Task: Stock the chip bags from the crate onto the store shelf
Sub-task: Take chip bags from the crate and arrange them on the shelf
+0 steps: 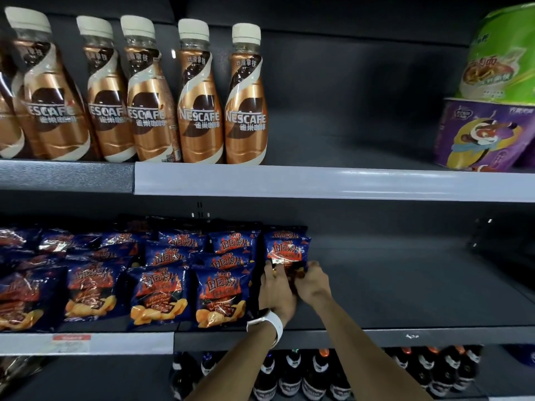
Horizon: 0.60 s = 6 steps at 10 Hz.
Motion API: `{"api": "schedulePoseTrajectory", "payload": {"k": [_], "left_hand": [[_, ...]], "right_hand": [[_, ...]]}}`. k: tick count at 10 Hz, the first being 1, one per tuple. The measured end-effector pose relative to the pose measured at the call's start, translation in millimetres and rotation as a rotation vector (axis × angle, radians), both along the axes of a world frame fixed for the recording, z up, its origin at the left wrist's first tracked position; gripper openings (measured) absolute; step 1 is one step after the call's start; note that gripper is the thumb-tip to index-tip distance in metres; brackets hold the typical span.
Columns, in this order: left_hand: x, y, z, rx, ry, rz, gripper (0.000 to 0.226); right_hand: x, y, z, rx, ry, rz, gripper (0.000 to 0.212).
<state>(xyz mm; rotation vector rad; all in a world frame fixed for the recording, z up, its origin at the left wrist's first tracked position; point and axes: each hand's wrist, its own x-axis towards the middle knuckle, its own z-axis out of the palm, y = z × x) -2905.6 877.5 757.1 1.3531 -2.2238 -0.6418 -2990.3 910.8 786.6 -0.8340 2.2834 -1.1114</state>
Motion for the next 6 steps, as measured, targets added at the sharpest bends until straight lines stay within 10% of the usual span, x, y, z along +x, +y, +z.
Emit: {"api": "schedulePoseTrajectory", "payload": {"k": [6], "left_hand": [[28, 29, 40, -0.066, 0.130, -0.188, 0.054]], "right_hand": [[15, 43, 32, -0.010, 0.166, 0.120, 0.017]]}}
